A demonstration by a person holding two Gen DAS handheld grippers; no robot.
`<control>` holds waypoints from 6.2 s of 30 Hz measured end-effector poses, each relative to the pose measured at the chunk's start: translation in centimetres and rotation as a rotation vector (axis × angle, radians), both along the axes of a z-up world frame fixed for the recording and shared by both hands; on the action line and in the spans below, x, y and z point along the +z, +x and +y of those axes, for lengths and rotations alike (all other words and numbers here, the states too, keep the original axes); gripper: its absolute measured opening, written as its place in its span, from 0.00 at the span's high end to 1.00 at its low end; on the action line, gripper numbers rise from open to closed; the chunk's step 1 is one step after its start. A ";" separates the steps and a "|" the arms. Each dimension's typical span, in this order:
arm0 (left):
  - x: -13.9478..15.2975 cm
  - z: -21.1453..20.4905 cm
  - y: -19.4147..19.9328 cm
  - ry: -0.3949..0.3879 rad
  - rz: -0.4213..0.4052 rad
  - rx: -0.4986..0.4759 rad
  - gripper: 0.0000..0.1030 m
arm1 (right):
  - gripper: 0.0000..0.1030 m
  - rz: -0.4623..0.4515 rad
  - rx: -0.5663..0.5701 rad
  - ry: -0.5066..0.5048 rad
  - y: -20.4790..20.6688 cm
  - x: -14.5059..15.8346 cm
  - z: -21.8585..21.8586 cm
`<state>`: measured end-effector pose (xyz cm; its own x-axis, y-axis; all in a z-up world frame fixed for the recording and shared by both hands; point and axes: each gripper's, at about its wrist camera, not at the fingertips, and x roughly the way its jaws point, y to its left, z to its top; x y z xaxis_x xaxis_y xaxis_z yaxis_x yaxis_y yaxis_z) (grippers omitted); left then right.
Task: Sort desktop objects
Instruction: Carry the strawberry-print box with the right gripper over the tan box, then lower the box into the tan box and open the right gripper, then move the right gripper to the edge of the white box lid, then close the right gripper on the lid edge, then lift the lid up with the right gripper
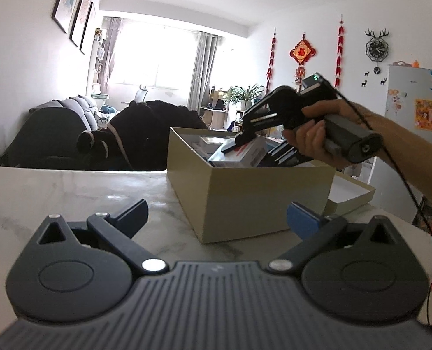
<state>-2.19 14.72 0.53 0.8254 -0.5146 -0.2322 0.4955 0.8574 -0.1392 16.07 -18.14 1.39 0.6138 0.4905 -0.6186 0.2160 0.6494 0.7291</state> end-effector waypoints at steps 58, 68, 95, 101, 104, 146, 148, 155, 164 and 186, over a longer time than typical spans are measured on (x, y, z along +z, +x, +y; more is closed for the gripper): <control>-0.9 -0.9 0.3 0.113 0.068 0.030 0.00 | 0.56 0.049 -0.065 -0.206 0.2 0.4 1.3; -0.5 -2.0 0.0 0.155 0.057 0.013 0.00 | 0.56 -0.021 -0.055 -0.213 -1.3 2.2 0.0; -0.2 -8.2 1.7 0.256 0.147 0.023 0.00 | 0.20 -0.193 -0.149 -0.227 -8.1 4.0 -10.2; -0.5 -9.9 2.3 0.284 0.190 0.022 0.00 | 0.14 -0.257 -0.196 -0.298 -10.2 4.1 -12.3; -0.6 -10.6 2.9 0.299 0.249 0.051 0.00 | 0.10 -0.272 -0.226 -0.326 -11.3 3.5 -13.6; -1.0 -15.2 7.9 0.235 0.427 0.052 0.00 | 0.01 -0.019 -0.666 -0.032 -12.8 -11.3 -32.2; -1.1 -15.1 8.2 0.228 0.436 0.055 0.00 | 0.01 -0.016 -0.665 -0.020 -12.5 -11.4 -32.4; -1.8 -14.8 8.8 0.217 0.465 0.056 0.00 | 0.09 -0.008 -0.663 -0.022 -11.4 -11.7 -32.4; -2.1 -13.6 8.8 0.201 0.481 0.074 0.00 | 0.46 -0.006 -0.716 -0.060 -11.4 -11.5 -32.1; 0.9 -12.3 7.2 0.174 0.407 0.067 0.00 | 0.64 -0.183 -0.771 -0.028 -14.9 -6.1 -29.8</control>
